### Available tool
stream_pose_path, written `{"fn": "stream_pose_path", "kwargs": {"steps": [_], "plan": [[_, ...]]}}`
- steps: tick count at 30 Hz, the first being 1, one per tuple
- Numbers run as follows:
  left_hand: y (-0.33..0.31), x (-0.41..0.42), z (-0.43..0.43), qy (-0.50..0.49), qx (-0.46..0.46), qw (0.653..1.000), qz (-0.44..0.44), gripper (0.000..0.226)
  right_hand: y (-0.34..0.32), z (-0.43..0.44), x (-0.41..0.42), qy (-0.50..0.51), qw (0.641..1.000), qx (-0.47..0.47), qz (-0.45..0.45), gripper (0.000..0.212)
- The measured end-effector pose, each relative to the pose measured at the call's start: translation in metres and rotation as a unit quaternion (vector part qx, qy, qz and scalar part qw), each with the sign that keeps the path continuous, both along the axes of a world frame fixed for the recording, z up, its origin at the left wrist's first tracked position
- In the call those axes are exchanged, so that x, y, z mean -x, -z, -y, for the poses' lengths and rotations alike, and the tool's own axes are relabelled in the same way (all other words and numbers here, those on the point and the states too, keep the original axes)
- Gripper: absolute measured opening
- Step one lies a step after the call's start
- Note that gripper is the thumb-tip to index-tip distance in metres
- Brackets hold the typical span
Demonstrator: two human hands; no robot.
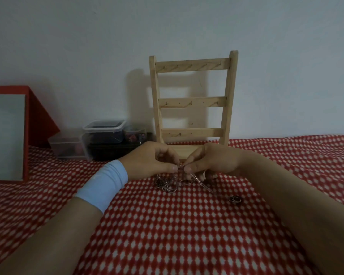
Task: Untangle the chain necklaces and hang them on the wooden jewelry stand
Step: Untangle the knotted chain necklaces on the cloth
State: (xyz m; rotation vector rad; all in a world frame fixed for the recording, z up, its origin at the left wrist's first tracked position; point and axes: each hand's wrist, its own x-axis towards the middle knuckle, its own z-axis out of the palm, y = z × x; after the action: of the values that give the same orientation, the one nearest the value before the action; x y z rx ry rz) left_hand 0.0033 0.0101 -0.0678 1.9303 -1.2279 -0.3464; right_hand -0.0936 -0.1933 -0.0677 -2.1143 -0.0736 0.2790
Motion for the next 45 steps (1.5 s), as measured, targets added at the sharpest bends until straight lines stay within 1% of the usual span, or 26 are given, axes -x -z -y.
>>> {"fn": "stream_pose_path", "kwargs": {"steps": [2, 4, 7, 10, 12, 15, 19, 20, 23, 25, 26, 28, 32, 34, 36, 38, 40, 42, 45], "plan": [[0.0, -0.001, 0.0, -0.007, -0.009, 1.0, -0.006, 0.018, 0.0, 0.001, 0.0, 0.007, 1.0, -0.013, 0.002, 0.013], [0.0, -0.001, 0.002, -0.007, -0.036, 0.999, -0.006, 0.019, 0.001, 0.001, -0.001, 0.012, 1.0, -0.015, -0.002, 0.016], [-0.002, 0.0, 0.003, -0.017, -0.057, 0.998, 0.02, 0.016, 0.0, 0.001, 0.0, 0.025, 0.999, -0.028, -0.014, 0.021], [-0.005, 0.0, 0.001, -0.043, -0.042, 0.997, 0.046, 0.005, 0.0, 0.003, -0.001, 0.041, 0.998, -0.036, -0.009, 0.025], [-0.005, -0.002, -0.001, -0.052, -0.022, 0.998, 0.037, 0.003, 0.0, 0.002, 0.0, 0.046, 0.997, -0.056, -0.01, 0.03], [-0.006, -0.004, -0.001, -0.053, 0.004, 0.999, -0.004, 0.008, 0.0, -0.003, 0.001, 0.047, 0.997, -0.06, -0.025, 0.028], [-0.006, 0.0, 0.002, -0.068, 0.041, 0.992, -0.098, 0.023, -0.002, -0.004, 0.0, 0.032, 0.997, -0.056, -0.039, 0.034], [-0.006, 0.0, 0.003, -0.072, 0.048, 0.989, -0.119, 0.022, -0.002, -0.004, 0.0, 0.029, 0.997, -0.057, -0.038, 0.035], [-0.005, 0.0, 0.003, -0.057, 0.087, 0.975, -0.197, 0.009, -0.001, -0.002, -0.002, 0.021, 0.996, -0.073, -0.041, 0.031], [-0.004, -0.001, 0.004, -0.047, 0.119, 0.96, -0.248, 0.016, 0.0, -0.002, -0.002, 0.024, 0.992, -0.108, -0.055, 0.028], [-0.004, 0.0, 0.003, -0.041, 0.126, 0.957, -0.258, 0.018, 0.001, -0.002, -0.002, 0.027, 0.99, -0.121, -0.061, 0.027], [-0.006, 0.001, 0.001, -0.03, 0.12, 0.961, -0.247, 0.015, 0.002, -0.001, -0.003, 0.038, 0.99, -0.121, -0.054, 0.027], [-0.011, -0.002, -0.006, -0.022, 0.079, 0.977, -0.199, 0.005, 0.004, 0.0, -0.005, 0.073, 0.99, -0.116, -0.013, 0.028], [-0.013, -0.001, -0.007, -0.02, 0.073, 0.982, -0.175, 0.004, 0.005, -0.002, -0.005, 0.07, 0.989, -0.132, -0.006, 0.026], [-0.015, 0.0, -0.007, -0.018, 0.077, 0.982, -0.173, 0.003, 0.004, -0.008, -0.004, 0.058, 0.987, -0.147, 0.008, 0.028], [-0.016, -0.001, -0.007, -0.023, 0.075, 0.983, -0.164, 0.002, 0.003, -0.014, -0.003, 0.045, 0.988, -0.138, 0.044, 0.029], [-0.017, -0.002, -0.007, -0.028, 0.067, 0.987, -0.145, 0.005, 0.003, -0.019, -0.001, 0.057, 0.988, -0.113, 0.092, 0.026], [-0.019, -0.002, -0.008, -0.033, 0.06, 0.989, -0.132, 0.005, 0.005, -0.021, -0.002, 0.08, 0.982, -0.111, 0.128, 0.019], [-0.022, -0.002, -0.01, -0.042, 0.046, 0.99, -0.125, 0.003, 0.007, -0.021, -0.003, 0.082, 0.979, -0.123, 0.139, 0.014]]}}
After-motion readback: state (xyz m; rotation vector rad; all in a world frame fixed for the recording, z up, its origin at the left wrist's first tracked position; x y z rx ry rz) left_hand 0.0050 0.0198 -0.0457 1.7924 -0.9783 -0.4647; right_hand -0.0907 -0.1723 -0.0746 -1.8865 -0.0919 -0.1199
